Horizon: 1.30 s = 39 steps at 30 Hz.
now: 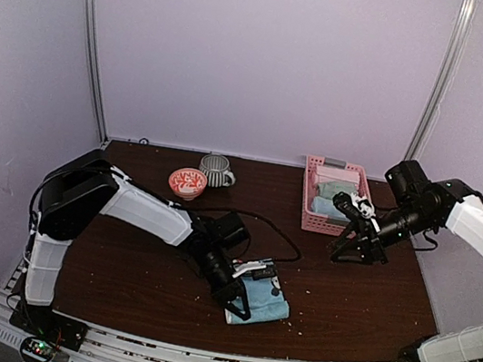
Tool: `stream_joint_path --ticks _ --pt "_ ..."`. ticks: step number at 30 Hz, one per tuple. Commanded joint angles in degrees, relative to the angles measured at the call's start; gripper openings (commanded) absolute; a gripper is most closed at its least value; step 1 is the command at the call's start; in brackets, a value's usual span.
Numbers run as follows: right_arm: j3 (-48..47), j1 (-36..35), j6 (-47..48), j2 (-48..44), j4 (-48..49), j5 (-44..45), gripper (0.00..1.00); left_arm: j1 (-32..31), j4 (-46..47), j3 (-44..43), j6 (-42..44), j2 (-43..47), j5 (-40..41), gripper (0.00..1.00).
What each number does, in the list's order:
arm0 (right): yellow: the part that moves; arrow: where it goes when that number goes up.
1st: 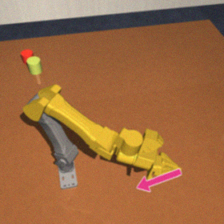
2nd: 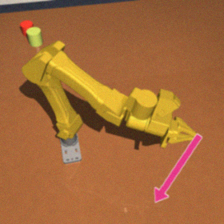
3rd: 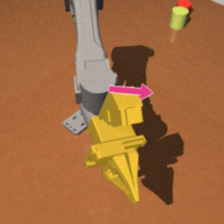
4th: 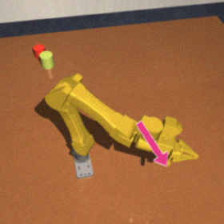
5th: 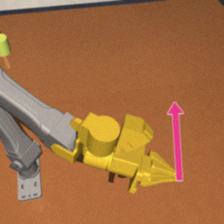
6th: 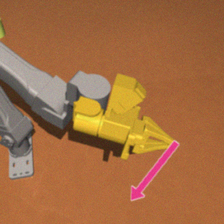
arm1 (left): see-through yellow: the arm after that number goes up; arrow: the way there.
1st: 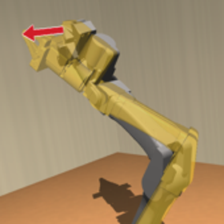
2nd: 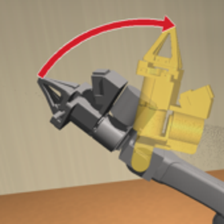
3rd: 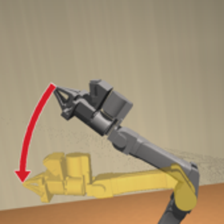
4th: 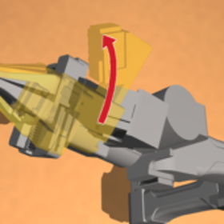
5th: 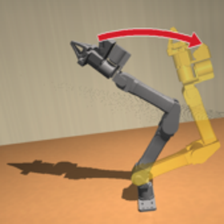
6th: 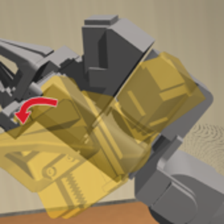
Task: Roll the towels
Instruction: Roll the towel at the center of the board.
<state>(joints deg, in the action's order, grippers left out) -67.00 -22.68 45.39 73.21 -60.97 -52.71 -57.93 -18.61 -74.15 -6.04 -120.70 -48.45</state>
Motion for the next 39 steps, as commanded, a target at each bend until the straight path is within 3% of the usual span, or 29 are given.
stream_joint_path --ticks 1,7,11,16,23,30,32,34,37,39 --pt "6.5 -5.8 5.0 -4.4 4.8 5.8 0.3 1.3 -0.9 -0.4 -6.8 -4.1 -11.5 0.01" --pt "16.0 -23.4 -6.5 -4.9 22.1 25.3 0.43 2.8 -0.7 -0.4 -8.4 -5.3 -11.5 0.0" --pt "18.4 -31.8 -10.4 0.7 32.1 37.4 0.44 3.0 -0.8 -0.5 -9.3 -5.4 -10.5 0.0" --pt "16.7 -37.7 -11.7 9.2 36.2 41.5 0.44 3.1 -0.7 -0.1 -10.0 -5.2 -9.5 0.0" --pt "17.1 -41.3 -11.9 14.6 37.3 42.1 0.46 3.2 -0.8 -0.4 -10.4 -4.9 -8.8 0.0" --pt "15.8 -41.2 -13.0 19.1 35.8 41.5 0.2 3.7 0.6 0.8 -11.8 -3.0 -6.3 0.02" --pt "15.1 -40.5 -12.5 19.9 34.3 38.8 0.14 3.7 1.8 1.7 -12.8 -1.0 -3.5 0.08" --pt "13.9 -39.1 -11.8 20.4 31.6 33.7 0.1 3.7 3.7 3.4 -13.4 2.4 1.5 0.2" --pt "10.7 -36.8 -10.0 22.3 23.8 25.5 0.07 3.7 6.9 7.7 -13.6 11.0 11.7 0.36" --pt "8.1 -35.8 -8.9 24.2 18.7 21.2 0.06 3.7 7.6 10.2 -14.5 16.1 21.7 0.4"
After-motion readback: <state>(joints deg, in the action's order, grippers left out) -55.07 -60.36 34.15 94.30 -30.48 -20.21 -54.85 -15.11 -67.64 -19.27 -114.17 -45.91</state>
